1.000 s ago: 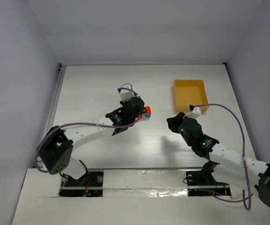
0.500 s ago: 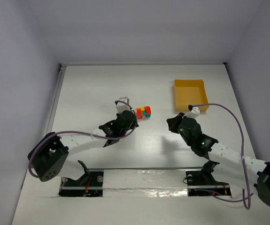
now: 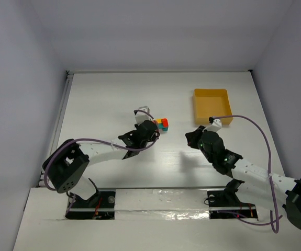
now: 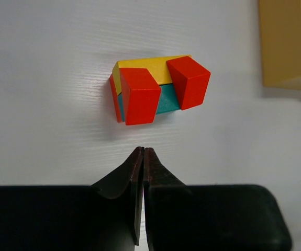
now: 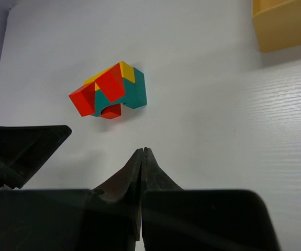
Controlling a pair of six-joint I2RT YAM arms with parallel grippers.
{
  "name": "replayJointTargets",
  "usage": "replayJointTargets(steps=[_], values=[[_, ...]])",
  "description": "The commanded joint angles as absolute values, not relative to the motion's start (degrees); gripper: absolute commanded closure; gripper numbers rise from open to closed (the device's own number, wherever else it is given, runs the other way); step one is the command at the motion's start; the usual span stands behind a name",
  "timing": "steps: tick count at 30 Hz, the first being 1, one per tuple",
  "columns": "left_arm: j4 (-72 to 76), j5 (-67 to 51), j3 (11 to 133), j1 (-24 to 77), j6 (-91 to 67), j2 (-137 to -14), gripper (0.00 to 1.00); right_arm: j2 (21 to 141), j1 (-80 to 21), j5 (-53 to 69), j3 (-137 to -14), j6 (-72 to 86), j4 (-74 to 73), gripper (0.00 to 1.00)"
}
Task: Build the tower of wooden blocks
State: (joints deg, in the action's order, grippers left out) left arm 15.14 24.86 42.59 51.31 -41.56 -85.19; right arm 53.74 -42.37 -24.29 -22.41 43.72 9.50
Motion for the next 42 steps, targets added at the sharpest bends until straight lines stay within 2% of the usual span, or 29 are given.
replayJointTargets(steps=[1, 42], values=[[14.6, 27.0, 45.4, 51.1, -41.0, -86.6, 1.0, 53.9, -42.1, -24.3, -23.6, 43.0, 12.6, 1.0], [17.8, 22.5, 46.0, 45.6, -39.4, -90.4, 1.0, 54.6, -42.1, -23.6, -23.8, 42.6, 12.8, 1.0]])
